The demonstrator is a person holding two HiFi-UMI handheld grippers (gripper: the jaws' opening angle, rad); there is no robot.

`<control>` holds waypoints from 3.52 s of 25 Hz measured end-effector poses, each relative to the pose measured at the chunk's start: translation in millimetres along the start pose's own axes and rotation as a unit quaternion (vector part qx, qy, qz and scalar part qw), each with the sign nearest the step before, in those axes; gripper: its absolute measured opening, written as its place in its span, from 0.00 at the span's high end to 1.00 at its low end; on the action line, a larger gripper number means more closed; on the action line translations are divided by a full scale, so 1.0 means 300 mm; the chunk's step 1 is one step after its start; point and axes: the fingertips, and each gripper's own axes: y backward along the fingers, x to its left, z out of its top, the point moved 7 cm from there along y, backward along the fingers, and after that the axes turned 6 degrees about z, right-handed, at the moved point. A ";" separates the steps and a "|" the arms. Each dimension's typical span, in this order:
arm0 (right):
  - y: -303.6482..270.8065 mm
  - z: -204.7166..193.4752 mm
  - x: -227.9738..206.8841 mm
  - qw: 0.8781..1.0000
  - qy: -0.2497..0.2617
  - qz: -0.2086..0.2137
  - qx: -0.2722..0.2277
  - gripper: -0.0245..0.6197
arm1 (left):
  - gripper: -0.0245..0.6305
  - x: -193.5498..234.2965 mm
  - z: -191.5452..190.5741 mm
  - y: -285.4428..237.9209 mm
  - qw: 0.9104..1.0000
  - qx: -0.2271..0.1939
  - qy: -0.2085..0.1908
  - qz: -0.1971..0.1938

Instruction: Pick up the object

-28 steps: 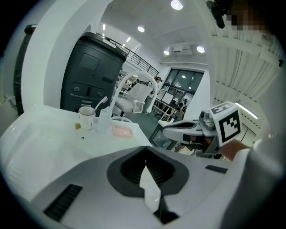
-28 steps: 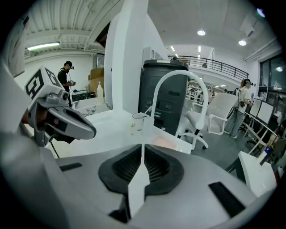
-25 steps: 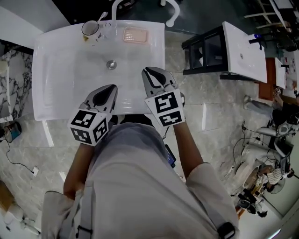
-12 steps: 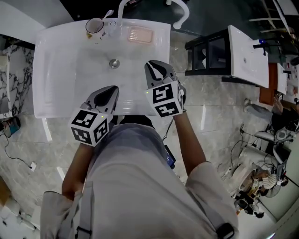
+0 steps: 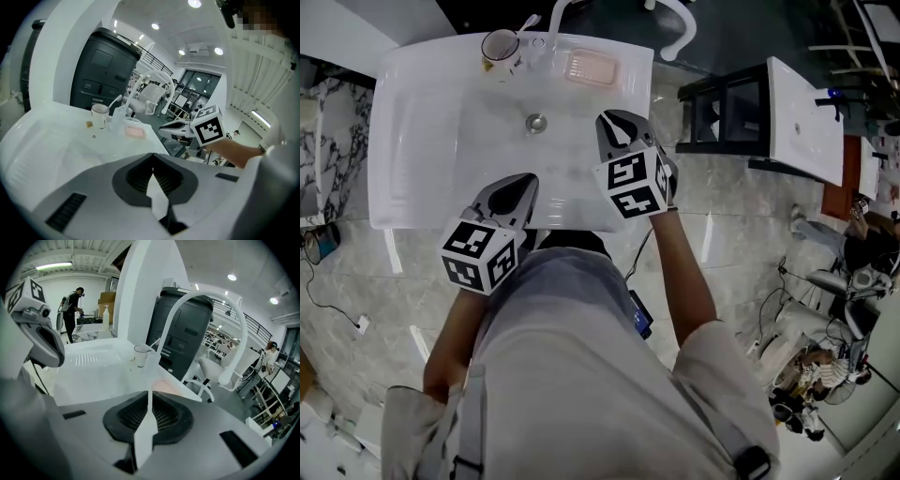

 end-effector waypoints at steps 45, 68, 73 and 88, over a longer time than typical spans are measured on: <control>-0.385 -0.059 -0.078 0.987 0.112 -0.027 0.114 0.79 | 0.96 0.097 -0.099 0.069 0.997 0.017 0.044 0.057; -0.592 -0.090 -0.126 0.955 0.230 -0.043 0.180 0.77 | 0.96 0.099 -0.136 0.061 0.995 0.031 0.065 0.072; -0.605 -0.097 -0.137 0.953 0.236 -0.046 0.186 0.77 | 0.96 0.103 -0.143 0.063 0.994 0.031 0.072 0.075; -0.623 -0.112 -0.119 0.951 0.246 -0.056 0.180 0.78 | 0.96 0.143 -0.140 0.074 0.993 0.034 0.083 0.081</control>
